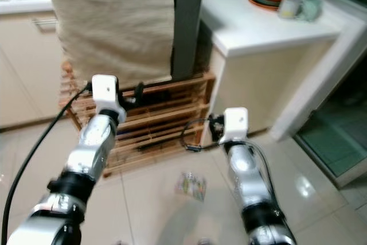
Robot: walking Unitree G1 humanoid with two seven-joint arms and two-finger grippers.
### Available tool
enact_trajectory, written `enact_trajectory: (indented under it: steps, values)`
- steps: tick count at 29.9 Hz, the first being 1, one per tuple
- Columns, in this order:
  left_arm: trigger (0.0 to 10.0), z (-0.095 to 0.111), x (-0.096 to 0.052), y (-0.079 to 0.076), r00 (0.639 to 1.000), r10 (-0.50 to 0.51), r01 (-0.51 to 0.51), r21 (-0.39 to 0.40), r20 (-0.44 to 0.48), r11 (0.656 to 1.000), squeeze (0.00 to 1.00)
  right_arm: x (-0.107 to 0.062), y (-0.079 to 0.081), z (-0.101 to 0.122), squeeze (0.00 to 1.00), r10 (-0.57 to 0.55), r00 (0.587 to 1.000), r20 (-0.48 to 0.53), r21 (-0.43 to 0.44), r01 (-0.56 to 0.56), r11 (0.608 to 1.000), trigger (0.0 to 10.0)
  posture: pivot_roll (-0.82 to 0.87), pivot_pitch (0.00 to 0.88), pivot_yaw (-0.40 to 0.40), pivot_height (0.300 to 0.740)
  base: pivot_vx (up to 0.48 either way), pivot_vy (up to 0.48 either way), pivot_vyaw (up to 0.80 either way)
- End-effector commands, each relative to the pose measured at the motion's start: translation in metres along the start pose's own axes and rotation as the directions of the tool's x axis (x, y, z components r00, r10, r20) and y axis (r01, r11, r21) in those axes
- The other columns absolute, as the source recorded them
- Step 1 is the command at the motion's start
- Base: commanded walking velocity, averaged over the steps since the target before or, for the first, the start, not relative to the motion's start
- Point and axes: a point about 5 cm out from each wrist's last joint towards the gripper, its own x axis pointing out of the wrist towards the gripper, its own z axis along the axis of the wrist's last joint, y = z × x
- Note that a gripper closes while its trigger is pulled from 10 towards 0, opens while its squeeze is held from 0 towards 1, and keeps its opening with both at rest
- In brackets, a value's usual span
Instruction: Restocking fridge
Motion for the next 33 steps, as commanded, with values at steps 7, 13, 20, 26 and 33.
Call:
enact_trajectory:
  steps: [7, 13, 20, 26, 33]
  values:
    - [10.0, 0.003, 0.0, 0.0, 1.0, -0.006, 0.006, -0.002, -0.016, 1.0, 0.0, -0.001, -0.01, 0.003, 0.0, -0.037, 0.998, 0.047, -0.035, 0.038, 0.999, 10.0, -0.11, 0.0, 0.015, 0.74, 0.0, 0.48, -0.73]
    - [10.0, 0.003, -0.002, 0.003, 1.0, -0.01, 0.01, -0.029, -0.011, 1.0, 0.0, -0.002, -0.013, 0.003, 0.0, -0.045, 0.997, 0.06, -0.042, 0.047, 0.998, 10.0, -0.11, 0.0, 0.013, 0.74, -0.23, 0.368, -0.73]
    - [10.0, 0.003, -0.004, 0.01, 1.0, 0.004, -0.004, -0.029, -0.009, 1.0, 0.0, -0.003, -0.013, 0.003, 0.0, -0.048, 0.996, 0.074, -0.046, 0.051, 0.998, 10.0, -0.1, 0.0, 0.012, 0.74, -0.336, 0.347, -0.73]
    - [10.0, 0.001, -0.006, 0.017, 1.0, 0.027, -0.027, -0.021, -0.011, 0.999, 0.0, -0.003, -0.012, 0.005, 0.0, -0.042, 0.995, 0.091, -0.057, 0.047, 0.997, 10.0, -0.1, 0.0, 0.008, 0.74, -0.316, 0.365, -0.73]
    - [10.0, 0.0, -0.011, 0.018, 0.999, 0.037, -0.037, 0.01, 0.015, 0.999, 0.0, -0.005, -0.018, 0.007, 0.0, -0.046, 0.993, 0.111, -0.074, 0.054, 0.996, 10.0, -0.11, 0.0, 0.001, 0.74, -0.151, 0.296, -0.52]
